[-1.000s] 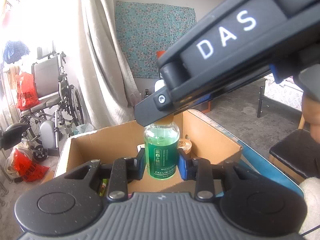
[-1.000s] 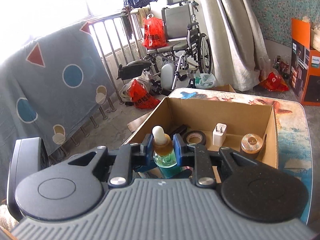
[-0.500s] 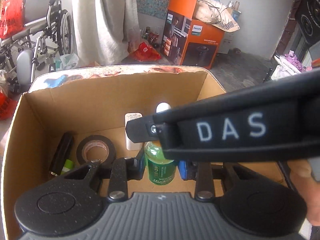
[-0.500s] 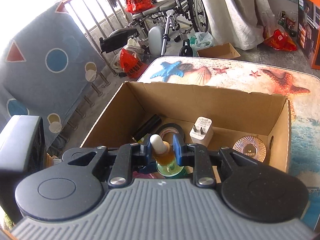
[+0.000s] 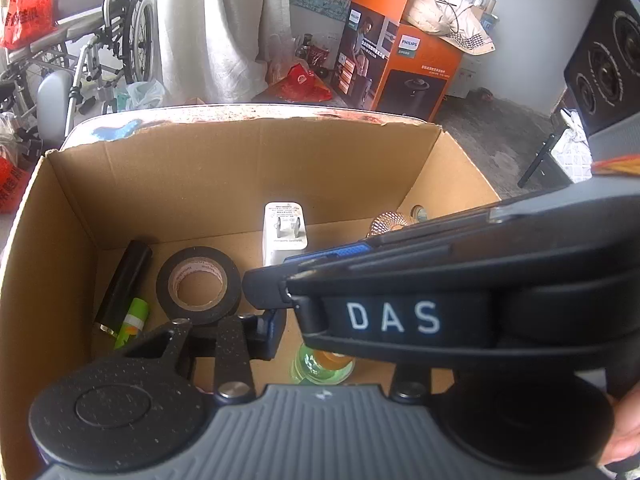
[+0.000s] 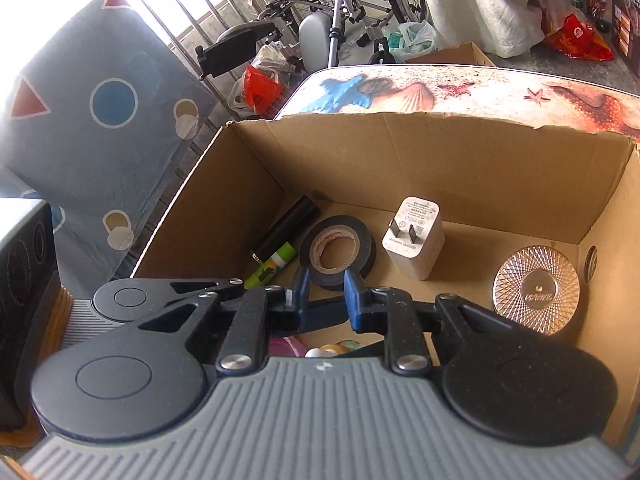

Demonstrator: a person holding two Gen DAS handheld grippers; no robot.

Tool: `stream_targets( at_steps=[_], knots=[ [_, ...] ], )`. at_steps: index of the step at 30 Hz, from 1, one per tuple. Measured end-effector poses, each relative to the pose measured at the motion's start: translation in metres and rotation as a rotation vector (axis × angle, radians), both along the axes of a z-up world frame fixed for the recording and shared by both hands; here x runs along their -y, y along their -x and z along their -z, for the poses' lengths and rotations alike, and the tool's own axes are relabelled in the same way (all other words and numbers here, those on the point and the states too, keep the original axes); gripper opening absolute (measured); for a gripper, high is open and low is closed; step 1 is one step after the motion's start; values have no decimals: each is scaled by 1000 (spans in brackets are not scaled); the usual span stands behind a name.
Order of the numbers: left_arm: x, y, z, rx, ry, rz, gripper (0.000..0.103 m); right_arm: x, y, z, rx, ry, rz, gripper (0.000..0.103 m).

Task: Organize rigid objects
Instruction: 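Carry the green dropper bottle into the box and release it, then move the right tool to the white supplement jar and grasp it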

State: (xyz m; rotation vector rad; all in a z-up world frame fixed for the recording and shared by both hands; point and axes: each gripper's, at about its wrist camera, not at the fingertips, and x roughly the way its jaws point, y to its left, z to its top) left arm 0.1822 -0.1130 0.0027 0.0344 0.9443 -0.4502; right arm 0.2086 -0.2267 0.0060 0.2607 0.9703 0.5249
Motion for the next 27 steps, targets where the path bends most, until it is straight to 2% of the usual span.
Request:
stream_targets(
  at_steps=[4,8,11,13,16,18,21,24,27],
  knots=[
    [-1,8,-16,73,2,-3,67,5,12,-19,47,-15,22,21],
    [-3,33,-42,149,22,18,79,18,40,-46,118,-58,70,29],
    [-9,62,-62,206,51,43,88,29,74,-69,186,-97,108,40],
    [-16,86,-74,238,70,61,92,36,97,-80,224,-126,130,51],
    [-30,123,-87,287,78,80,98,44,138,-93,261,-172,152,58],
    [-43,146,-89,323,79,80,102,46,162,-95,273,-187,163,64],
    [-66,175,-86,352,57,53,103,40,190,-91,275,-207,162,71],
    [-85,190,-75,349,37,-11,103,30,211,-78,246,-237,158,73],
    [-101,195,-63,344,33,-63,103,12,214,-58,188,-261,155,73]
  ],
)
